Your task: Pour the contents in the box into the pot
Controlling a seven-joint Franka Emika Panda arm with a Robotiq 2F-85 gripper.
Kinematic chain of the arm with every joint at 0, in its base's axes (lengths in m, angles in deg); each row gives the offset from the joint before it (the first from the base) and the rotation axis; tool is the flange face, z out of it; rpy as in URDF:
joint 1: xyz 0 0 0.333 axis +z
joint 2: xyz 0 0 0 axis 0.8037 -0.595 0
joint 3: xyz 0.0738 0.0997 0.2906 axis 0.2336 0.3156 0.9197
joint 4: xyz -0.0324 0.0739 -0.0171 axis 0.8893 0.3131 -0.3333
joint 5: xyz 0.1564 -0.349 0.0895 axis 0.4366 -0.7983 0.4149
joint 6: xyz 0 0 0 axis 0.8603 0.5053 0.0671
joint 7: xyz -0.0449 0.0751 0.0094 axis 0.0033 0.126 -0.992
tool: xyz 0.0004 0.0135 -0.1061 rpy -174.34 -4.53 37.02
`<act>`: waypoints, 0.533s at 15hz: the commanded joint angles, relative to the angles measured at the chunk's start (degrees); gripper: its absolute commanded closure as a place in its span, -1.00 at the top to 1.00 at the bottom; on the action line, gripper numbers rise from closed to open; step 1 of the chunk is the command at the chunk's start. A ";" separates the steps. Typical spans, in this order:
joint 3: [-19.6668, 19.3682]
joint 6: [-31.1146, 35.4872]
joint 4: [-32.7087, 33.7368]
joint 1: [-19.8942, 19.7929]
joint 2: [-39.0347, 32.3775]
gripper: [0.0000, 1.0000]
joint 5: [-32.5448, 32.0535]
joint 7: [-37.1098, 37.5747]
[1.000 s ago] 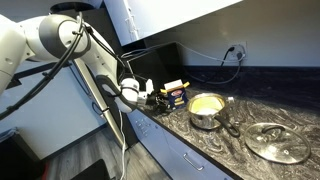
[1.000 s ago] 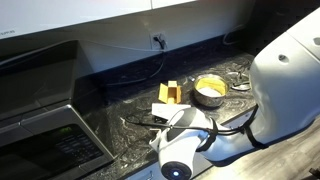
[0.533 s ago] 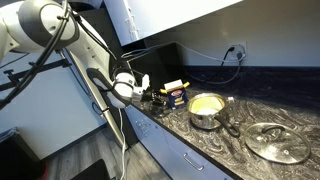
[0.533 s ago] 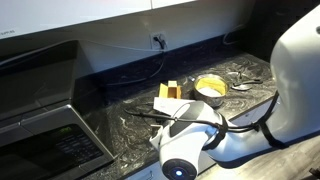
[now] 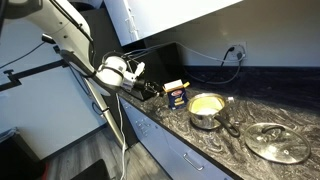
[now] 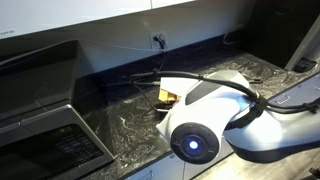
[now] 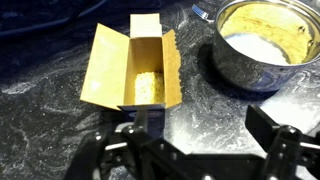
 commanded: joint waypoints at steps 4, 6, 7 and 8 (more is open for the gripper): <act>0.66 12.67 -8.36 -5.56 12.54 1.00 9.71 -8.23; 0.14 16.96 -10.24 -7.16 15.48 1.00 13.22 -10.24; -0.16 18.82 -11.22 -7.86 16.87 1.00 15.03 -11.45; -0.49 20.34 -12.16 -8.47 18.17 1.00 16.80 -12.67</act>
